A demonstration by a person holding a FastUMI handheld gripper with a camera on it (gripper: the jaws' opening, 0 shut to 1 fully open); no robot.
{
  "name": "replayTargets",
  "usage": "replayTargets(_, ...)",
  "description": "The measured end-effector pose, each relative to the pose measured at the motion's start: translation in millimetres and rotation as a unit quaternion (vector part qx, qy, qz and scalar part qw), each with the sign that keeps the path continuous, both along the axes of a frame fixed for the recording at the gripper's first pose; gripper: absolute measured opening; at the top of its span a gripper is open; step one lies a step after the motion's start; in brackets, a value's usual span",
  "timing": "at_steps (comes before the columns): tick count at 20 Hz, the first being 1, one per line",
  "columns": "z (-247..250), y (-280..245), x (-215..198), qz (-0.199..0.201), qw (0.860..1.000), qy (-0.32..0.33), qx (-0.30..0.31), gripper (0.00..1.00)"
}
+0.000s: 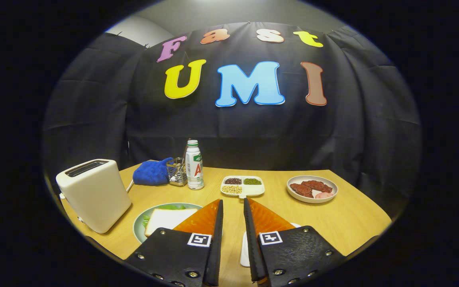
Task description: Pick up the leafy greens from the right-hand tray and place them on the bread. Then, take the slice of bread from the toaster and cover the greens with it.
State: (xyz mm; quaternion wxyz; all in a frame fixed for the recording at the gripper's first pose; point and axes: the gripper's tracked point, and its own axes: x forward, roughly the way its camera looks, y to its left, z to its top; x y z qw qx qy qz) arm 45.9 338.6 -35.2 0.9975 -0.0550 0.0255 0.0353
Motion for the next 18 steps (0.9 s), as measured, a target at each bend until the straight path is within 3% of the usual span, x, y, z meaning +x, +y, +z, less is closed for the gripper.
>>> replayTargets(9,26,-89,-19,-0.017,0.999,-0.036,-0.007,0.3)
replayTargets(18,34,-243,-46,-0.079,0.996,-0.05,0.013,0.29)
